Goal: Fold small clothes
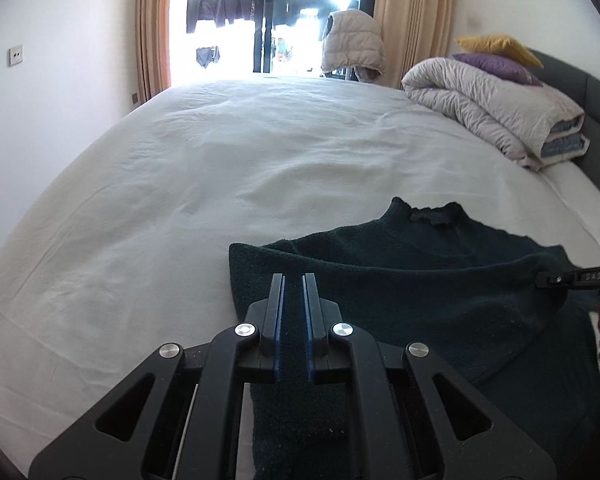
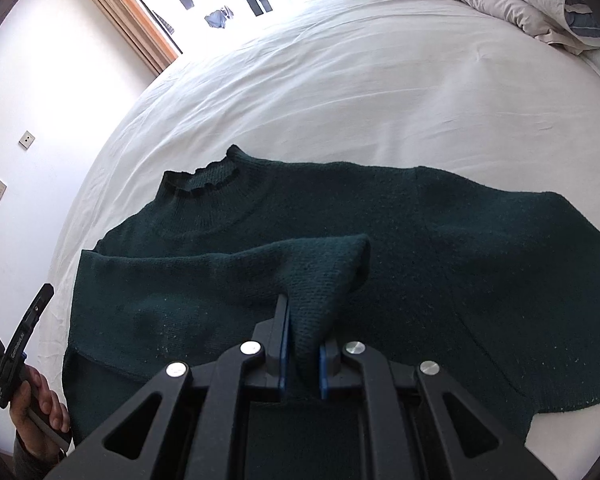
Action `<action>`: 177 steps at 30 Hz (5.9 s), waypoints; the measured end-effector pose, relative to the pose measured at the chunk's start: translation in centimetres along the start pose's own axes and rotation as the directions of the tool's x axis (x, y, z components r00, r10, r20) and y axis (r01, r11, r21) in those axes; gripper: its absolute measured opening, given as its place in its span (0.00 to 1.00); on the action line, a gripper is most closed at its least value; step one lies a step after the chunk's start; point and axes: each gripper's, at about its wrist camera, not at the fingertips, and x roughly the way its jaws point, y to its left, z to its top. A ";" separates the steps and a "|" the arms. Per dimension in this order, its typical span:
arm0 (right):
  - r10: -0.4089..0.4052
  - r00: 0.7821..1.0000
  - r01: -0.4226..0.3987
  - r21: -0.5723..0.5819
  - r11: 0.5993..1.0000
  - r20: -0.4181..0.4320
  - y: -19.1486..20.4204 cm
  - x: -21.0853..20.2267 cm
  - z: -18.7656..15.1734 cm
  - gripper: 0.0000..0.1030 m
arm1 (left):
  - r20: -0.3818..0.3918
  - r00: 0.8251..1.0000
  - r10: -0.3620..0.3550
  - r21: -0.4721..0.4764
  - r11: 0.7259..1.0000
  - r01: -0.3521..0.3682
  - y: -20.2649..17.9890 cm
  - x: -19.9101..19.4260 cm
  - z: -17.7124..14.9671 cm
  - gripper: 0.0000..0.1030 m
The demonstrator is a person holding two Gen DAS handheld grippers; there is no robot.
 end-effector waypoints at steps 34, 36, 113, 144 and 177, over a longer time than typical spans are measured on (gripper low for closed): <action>-0.001 0.988 0.009 -0.050 0.999 0.152 -0.2 -1.8 3.2 0.09 | -0.018 0.991 0.136 -0.026 0.990 -0.136 0.1 2.9 -2.3 0.07; -0.006 0.988 0.012 -0.042 0.999 0.153 -0.5 -1.5 3.3 0.09 | -0.049 0.989 0.136 -0.008 0.991 -0.137 -0.1 3.5 -2.4 0.07; 0.001 0.903 0.031 -0.067 0.997 0.430 6.4 -11.2 0.7 0.08 | -0.017 0.939 -0.344 -0.317 0.892 0.321 1.6 2.4 -1.3 0.21; 0.374 0.897 -0.414 0.155 0.897 0.235 0.2 -5.6 -13.5 0.65 | -0.237 0.883 -0.404 -0.370 0.878 0.303 -2.5 7.4 -0.5 0.47; 0.236 0.906 -0.392 0.490 0.778 0.350 -8.5 -3.8 -10.3 0.51 | -0.127 0.934 -0.333 -0.384 0.885 0.264 0.4 6.1 -2.5 0.10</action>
